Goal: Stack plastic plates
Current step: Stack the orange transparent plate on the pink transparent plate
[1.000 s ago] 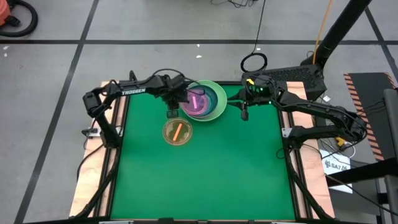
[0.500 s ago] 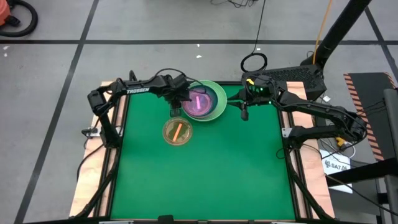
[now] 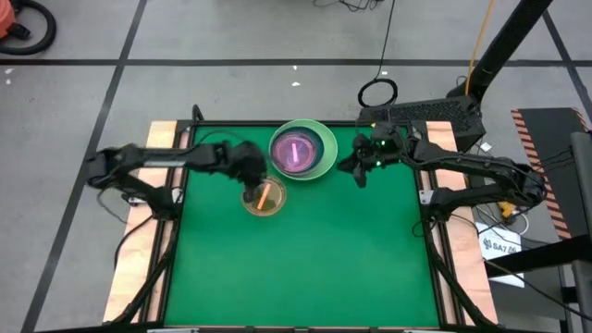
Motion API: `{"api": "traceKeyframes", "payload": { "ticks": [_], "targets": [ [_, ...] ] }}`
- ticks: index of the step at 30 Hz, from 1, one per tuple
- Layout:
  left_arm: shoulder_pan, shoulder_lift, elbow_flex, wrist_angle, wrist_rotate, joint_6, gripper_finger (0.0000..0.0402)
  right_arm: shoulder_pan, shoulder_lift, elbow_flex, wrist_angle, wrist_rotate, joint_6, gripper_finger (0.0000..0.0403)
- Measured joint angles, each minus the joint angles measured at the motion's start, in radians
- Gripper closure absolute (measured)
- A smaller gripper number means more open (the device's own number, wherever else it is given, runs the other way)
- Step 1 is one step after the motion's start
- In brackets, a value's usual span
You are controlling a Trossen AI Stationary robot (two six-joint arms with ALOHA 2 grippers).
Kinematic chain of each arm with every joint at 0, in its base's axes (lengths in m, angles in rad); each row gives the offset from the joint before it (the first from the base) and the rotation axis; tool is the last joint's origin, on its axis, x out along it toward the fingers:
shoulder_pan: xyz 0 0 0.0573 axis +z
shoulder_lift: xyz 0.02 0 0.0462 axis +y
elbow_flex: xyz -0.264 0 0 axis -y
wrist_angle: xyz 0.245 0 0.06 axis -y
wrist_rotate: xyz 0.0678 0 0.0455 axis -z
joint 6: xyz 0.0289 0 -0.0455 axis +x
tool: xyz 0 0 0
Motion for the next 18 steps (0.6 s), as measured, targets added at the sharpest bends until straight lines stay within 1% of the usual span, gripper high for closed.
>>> {"api": "traceKeyframes", "payload": {
  "ticks": [2, 3, 6, 8, 13, 15, 18],
  "targets": [
    [-0.051, -0.084, -0.069, 0.056, -0.037, -0.034, 0.0314, 0.057, 0.007, 0.0, 0.008, 0.009, 0.11, 0.0328],
    [-0.074, -0.121, -0.098, 0.092, -0.058, -0.037, 0.0314, 0.088, 0.008, 0.0, 0.017, 0.03, 0.165, 0.0328],
    [-0.133, -0.234, -0.167, 0.156, -0.122, -0.036, 0.0314, 0.193, 0.019, 0.0, 0.092, 0.132, 0.296, 0.0328],
    [-0.165, -0.3, -0.197, 0.183, -0.146, -0.036, 0.0314, 0.259, 0.029, 0.0, 0.136, 0.189, 0.357, 0.0328],
    [-0.224, -0.453, -0.228, 0.164, -0.197, -0.03, 0.0314, 0.386, 0.084, 0.003, 0.302, 0.322, 0.418, 0.0328],
    [-0.243, -0.512, -0.236, 0.167, -0.203, -0.021, 0.0314, 0.421, 0.116, 0.014, 0.327, 0.37, 0.422, 0.0328],
    [-0.258, -0.6, -0.24, 0.163, -0.243, 0.009, 0.0314, 0.454, 0.184, 0.057, 0.361, 0.414, 0.422, 0.0328]
  ]
}}
